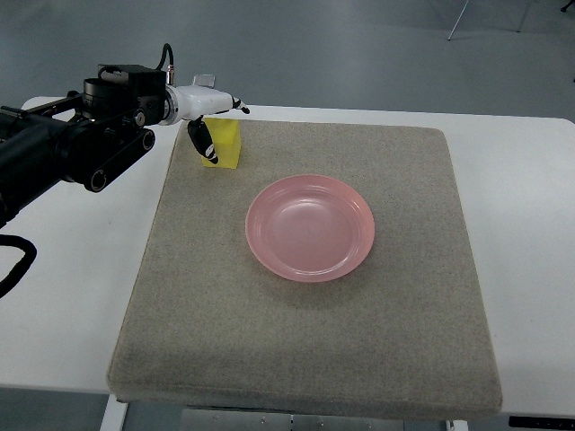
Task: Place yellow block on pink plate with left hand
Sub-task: 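Lower the left hand onto the yellow cube and close fingers around it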
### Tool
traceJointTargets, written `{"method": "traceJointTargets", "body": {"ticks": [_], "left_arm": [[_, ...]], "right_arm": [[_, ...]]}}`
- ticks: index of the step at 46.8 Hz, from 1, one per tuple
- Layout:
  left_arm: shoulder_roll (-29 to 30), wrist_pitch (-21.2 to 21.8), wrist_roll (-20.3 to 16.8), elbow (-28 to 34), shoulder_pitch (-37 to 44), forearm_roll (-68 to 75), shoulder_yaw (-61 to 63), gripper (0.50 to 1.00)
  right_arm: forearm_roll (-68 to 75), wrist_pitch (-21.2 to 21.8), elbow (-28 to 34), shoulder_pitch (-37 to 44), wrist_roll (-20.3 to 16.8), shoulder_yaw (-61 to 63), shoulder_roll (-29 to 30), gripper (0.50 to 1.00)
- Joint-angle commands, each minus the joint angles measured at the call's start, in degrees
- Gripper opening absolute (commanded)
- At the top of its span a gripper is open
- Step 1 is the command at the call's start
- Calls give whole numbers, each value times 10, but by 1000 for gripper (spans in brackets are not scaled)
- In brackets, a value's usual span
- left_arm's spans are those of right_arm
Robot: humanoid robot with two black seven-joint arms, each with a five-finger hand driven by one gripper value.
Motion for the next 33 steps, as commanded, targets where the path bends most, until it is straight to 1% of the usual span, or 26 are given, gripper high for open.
{"method": "traceJointTargets", "body": {"ticks": [1,3,5,6,11,15,21,22,33], "left_arm": [[-6,3,1,7,2,-1,0,981],[-8,3,1,11,2,-1,2,967],[-9,4,1,15,2,-1,7,924],[-10,4,1,17,2,-1,10,894],[-12,5,3,22,2,-1,22,714],[-14,8,4,27,1,-1,24,619],[-17,12,5,29,0,-1,24,506],[-17,12,5,29,-2,-1,24,500],[-11,19,5,22,-40,-9,20,500]], "right_arm": [[0,0,0,0,0,0,0,924],[0,0,0,0,0,0,0,924],[0,0,0,0,0,0,0,924],[0,0,0,0,0,0,0,924],[0,0,0,0,0,0,0,924],[0,0,0,0,0,0,0,924],[0,0,0,0,0,0,0,924],[0,0,0,0,0,0,0,924],[0,0,0,0,0,0,0,924]]}}
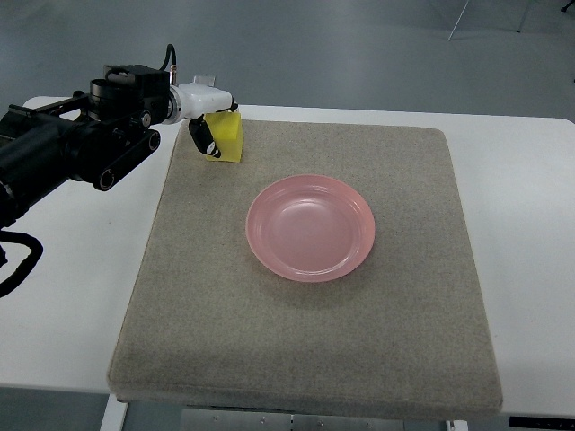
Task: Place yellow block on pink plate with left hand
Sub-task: 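Lower the left hand onto the yellow cube and close fingers around it, then lift the held yellow cube and carry it over the pink plate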
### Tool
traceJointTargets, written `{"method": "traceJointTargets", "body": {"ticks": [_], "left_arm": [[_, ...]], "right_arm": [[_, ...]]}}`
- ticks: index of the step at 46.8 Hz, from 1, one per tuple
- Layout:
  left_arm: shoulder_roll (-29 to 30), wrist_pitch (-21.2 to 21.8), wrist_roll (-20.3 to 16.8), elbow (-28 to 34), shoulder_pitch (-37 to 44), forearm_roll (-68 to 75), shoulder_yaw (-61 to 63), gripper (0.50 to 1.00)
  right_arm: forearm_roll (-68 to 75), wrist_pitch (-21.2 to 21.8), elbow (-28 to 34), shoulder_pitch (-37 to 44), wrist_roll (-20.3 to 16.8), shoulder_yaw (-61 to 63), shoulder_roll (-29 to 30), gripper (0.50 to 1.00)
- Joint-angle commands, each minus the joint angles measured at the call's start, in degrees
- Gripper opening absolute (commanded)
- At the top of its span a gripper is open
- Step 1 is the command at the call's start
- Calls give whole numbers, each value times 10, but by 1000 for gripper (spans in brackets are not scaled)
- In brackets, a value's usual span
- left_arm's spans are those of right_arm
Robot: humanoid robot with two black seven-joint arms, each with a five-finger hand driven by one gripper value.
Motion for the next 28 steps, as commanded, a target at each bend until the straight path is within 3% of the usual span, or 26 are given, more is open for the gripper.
{"method": "traceJointTargets", "body": {"ticks": [1,5,18,28], "left_arm": [[7,-5,-1,-8,-13,-2,-4,500],[10,-12,-1,-27,-17,-14,-6,500],[84,-27,-2,-224,4,-93,-4,500],[112,-75,-7,-338,7,-106,1,500]], "right_arm": [[0,0,0,0,0,0,0,924],[0,0,0,0,0,0,0,924],[0,0,0,-1,0,0,0,924],[0,0,0,0,0,0,0,924]]}}
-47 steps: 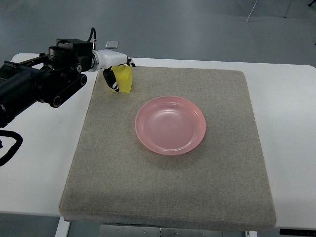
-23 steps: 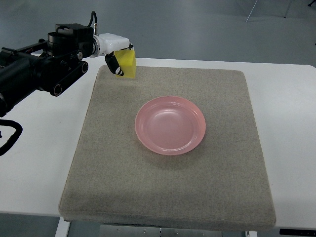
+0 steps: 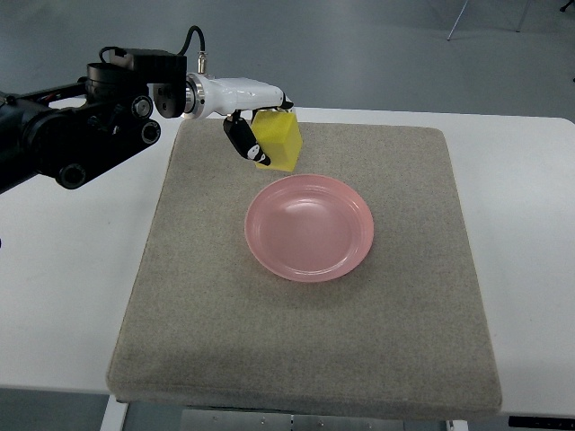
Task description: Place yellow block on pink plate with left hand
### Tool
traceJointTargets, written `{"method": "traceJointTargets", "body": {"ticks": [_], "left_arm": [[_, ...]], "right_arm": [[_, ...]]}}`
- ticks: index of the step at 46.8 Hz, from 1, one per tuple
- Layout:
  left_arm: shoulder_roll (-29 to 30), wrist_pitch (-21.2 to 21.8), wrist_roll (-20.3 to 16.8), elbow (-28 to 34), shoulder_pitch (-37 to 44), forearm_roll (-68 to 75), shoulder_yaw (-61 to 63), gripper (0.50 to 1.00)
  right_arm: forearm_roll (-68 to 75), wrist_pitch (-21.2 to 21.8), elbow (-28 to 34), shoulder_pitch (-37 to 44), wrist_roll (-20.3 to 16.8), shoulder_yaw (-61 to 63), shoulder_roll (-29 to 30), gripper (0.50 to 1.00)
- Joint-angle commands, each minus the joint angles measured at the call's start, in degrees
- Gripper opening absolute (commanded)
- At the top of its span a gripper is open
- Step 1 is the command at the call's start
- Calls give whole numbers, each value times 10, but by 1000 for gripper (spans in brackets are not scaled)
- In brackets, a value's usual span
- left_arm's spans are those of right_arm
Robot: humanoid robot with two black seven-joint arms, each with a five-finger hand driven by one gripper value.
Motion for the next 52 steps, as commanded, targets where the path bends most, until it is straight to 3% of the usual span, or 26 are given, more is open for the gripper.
{"method": "traceJointTargets", "body": {"ticks": [1,26,27,30,31,33,37,52], "left_arm": [[2,-12,0,-34,1,2,4,500],[-65,-4,2,-38,20,65,62,500],[-66,-4,2,-38,20,65,62,512],[-66,-4,2,-37,21,65,62,715],[-66,-4,2,-37,21,65,62,760],[-66,-4,2,-37,21,66,62,784],[-66,-4,2,-37,20,66,62,977],[-61,-4,2,-40,16,52,46,994]], "right_arm": [[0,0,0,0,0,0,0,924],[0,0,0,0,0,0,0,924],[0,0,0,0,0,0,0,924],[0,0,0,0,0,0,0,924],[0,0,0,0,0,0,0,924],[0,0,0,0,0,0,0,924],[0,0,0,0,0,0,0,924],[0,0,0,0,0,0,0,924]]}}
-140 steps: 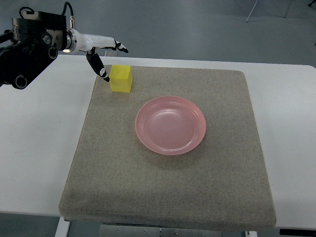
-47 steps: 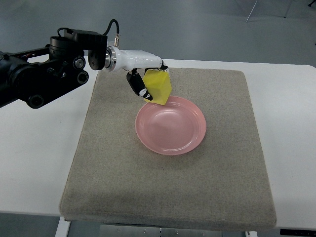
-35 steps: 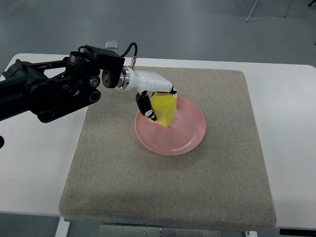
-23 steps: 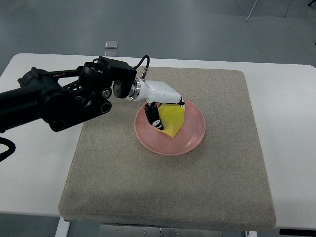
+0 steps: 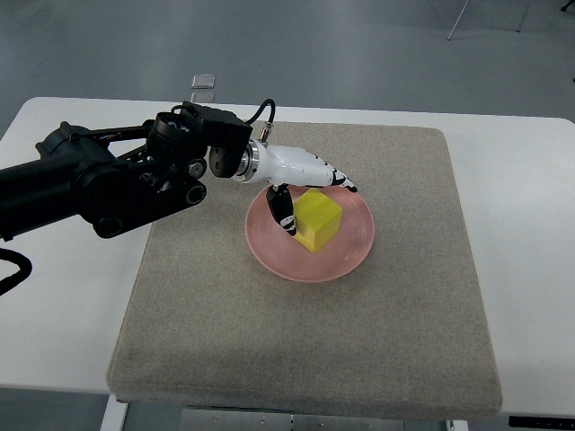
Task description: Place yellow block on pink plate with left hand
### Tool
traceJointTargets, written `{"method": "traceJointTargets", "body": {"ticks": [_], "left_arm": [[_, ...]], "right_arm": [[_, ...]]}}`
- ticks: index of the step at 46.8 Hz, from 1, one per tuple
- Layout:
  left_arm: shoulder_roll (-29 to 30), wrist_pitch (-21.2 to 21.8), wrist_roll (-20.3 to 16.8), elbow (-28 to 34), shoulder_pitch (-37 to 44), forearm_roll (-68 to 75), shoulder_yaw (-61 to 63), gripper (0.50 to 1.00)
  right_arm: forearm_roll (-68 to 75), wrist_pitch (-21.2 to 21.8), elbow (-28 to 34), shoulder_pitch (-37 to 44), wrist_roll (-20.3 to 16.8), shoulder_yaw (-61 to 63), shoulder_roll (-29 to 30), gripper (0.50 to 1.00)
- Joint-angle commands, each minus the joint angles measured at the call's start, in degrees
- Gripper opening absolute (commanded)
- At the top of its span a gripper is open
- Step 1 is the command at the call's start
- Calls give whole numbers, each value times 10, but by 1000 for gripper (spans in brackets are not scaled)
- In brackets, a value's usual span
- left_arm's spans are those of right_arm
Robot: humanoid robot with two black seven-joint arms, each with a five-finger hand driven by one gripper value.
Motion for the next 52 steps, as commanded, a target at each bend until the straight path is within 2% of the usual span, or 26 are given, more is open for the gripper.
{"method": "traceJointTargets", "body": {"ticks": [1,14,20,29,38,52], "left_arm": [[4,0,0,-1,-1,-9,-12,994],[30,0,0,8,-5,-204,-44,994],[28,0,0,57,2,-275,-48,994],[25,-4,0,127,9,-454,-53,994],[29,2,1,140,46,-537,-71,994],[26,2,1,207,102,-699,-128,994]], "right_arm": [[0,0,0,0,0,0,0,924],[0,0,0,0,0,0,0,924],[0,0,0,0,0,0,0,924],[0,0,0,0,0,0,0,924],[0,0,0,0,0,0,0,924],[0,0,0,0,0,0,0,924]]}}
